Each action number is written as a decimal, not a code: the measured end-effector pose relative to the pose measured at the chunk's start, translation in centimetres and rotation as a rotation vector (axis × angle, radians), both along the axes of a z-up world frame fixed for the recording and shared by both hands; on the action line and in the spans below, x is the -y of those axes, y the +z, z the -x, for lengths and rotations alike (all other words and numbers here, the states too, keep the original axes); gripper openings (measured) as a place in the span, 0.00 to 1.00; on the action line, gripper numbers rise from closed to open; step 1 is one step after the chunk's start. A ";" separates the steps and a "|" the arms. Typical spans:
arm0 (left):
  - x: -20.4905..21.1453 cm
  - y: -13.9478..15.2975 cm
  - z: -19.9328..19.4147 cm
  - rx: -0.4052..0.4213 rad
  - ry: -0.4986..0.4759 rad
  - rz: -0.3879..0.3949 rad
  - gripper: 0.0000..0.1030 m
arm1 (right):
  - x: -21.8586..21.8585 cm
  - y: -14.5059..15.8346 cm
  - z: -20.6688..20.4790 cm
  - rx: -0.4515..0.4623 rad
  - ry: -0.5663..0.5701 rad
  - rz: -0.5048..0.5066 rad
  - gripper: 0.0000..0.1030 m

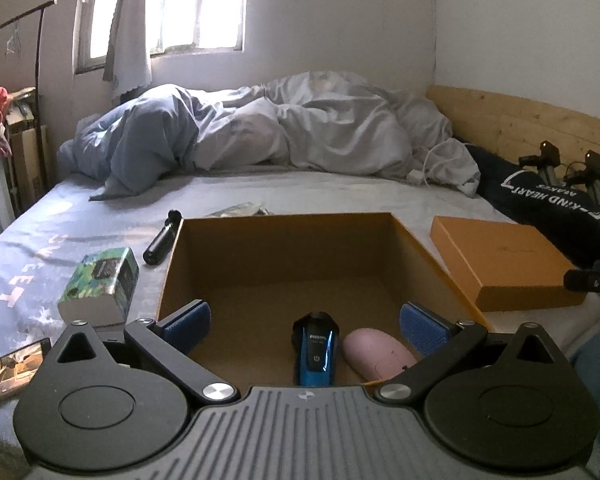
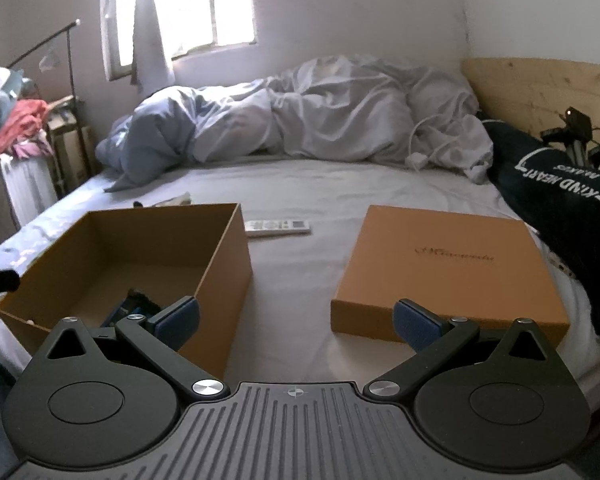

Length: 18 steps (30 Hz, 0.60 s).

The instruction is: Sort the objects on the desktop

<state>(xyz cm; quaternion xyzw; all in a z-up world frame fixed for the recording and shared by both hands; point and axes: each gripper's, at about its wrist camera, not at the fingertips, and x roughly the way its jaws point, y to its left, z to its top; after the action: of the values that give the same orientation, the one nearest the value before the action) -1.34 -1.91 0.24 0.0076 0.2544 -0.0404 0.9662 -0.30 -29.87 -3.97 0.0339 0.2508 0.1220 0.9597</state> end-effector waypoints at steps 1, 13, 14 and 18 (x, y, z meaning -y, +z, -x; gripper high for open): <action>0.1 0.0 0.0 -0.001 0.000 -0.003 1.00 | 0.1 0.0 0.0 0.000 -0.002 -0.004 1.00; 0.4 0.2 0.1 0.014 0.004 0.010 1.00 | 1.2 0.0 0.1 0.006 -0.016 -0.018 1.00; 0.4 0.2 0.2 0.016 0.001 0.007 1.00 | 1.2 0.0 0.1 0.007 -0.016 -0.017 1.00; 0.6 0.3 0.2 0.017 -0.002 0.010 1.00 | 1.1 0.1 0.2 0.011 -0.013 -0.015 1.00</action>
<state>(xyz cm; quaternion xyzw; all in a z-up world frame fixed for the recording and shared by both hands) -1.51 -2.47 0.53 0.0032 0.2461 -0.0425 0.9683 -0.54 -31.01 -3.83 0.0423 0.2443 0.1177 0.9616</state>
